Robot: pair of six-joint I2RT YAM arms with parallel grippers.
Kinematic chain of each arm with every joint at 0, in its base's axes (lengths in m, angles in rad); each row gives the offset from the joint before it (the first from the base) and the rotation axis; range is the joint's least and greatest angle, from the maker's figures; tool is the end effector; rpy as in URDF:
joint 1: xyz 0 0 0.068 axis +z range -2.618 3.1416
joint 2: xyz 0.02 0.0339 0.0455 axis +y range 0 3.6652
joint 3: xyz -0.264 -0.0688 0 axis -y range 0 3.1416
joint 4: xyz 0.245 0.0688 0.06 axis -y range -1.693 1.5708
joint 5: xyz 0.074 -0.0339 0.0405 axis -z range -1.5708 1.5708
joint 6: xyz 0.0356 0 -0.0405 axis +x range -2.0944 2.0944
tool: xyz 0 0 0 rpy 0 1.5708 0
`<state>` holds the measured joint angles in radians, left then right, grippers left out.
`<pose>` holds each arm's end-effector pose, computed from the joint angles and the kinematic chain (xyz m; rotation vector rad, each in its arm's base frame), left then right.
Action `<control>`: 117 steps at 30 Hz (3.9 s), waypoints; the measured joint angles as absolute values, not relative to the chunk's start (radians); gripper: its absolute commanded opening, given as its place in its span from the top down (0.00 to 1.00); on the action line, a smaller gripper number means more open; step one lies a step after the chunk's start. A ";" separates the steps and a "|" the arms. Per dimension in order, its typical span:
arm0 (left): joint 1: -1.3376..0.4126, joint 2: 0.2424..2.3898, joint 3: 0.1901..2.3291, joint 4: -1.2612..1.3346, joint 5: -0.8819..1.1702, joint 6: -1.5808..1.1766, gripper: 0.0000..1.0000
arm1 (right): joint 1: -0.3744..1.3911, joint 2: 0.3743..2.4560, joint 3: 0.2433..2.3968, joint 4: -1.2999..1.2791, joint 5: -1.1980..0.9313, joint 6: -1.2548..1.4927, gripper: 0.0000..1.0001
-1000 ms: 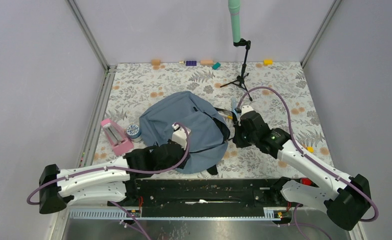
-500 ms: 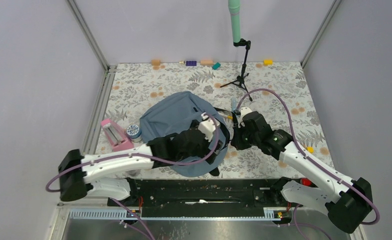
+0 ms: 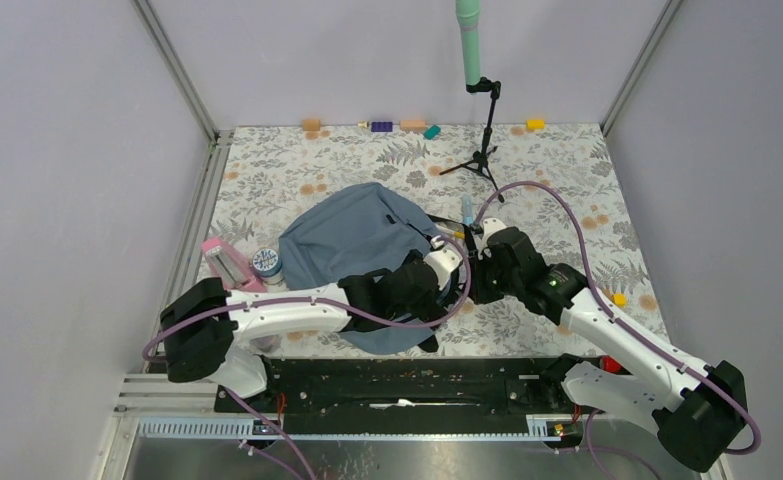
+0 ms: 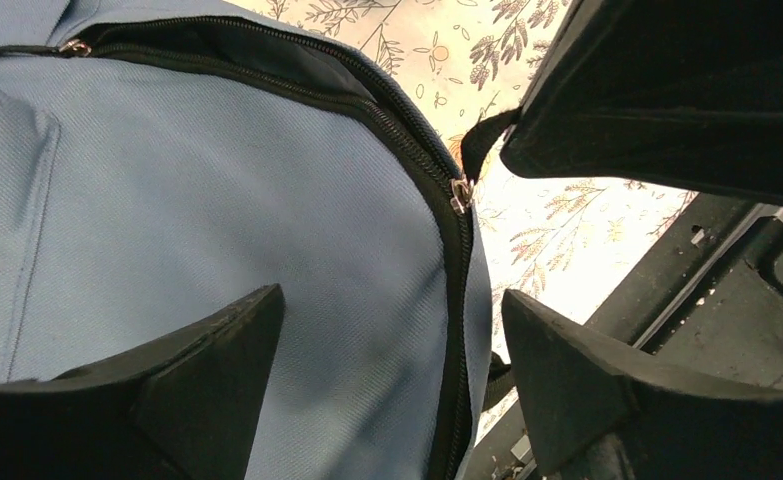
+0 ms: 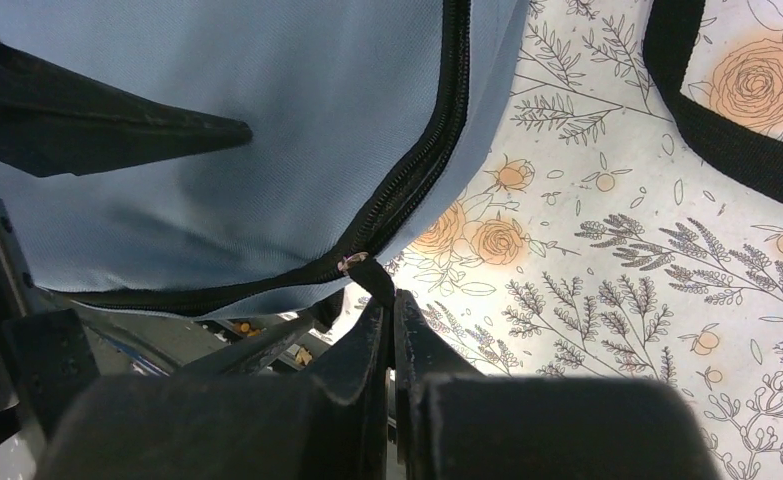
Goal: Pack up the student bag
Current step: Zip the student bag at the center of the board.
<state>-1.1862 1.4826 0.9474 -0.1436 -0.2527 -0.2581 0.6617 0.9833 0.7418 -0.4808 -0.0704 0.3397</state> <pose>0.1293 -0.2956 0.2350 0.8919 2.0899 -0.5006 0.1626 0.1298 0.2605 -0.4161 2.3277 0.5857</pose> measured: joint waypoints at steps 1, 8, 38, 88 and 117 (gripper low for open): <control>-1.187 1.489 0.947 -0.139 -0.256 -0.257 0.35 | 0.662 0.983 0.741 -0.481 -0.070 0.341 1.00; -1.191 1.511 0.930 -0.097 -0.274 -0.240 0.90 | 0.662 0.984 0.742 -0.484 -0.063 0.353 1.00; -1.232 1.291 0.686 0.090 -0.324 -0.350 1.00 | 0.620 1.140 0.880 -0.566 0.031 0.389 1.00; -1.283 1.392 0.860 0.086 -0.257 -0.343 0.01 | 0.572 1.035 0.998 -0.805 -0.252 0.225 1.00; -1.515 1.499 0.749 0.284 -0.584 -0.273 1.00 | 0.604 1.364 1.217 -0.982 0.142 0.231 1.00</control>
<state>-1.5154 1.4986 0.7490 0.2836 -0.5842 -0.2733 0.6044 1.3640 1.2175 -0.9821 0.1425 0.2306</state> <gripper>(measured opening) 0.051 0.022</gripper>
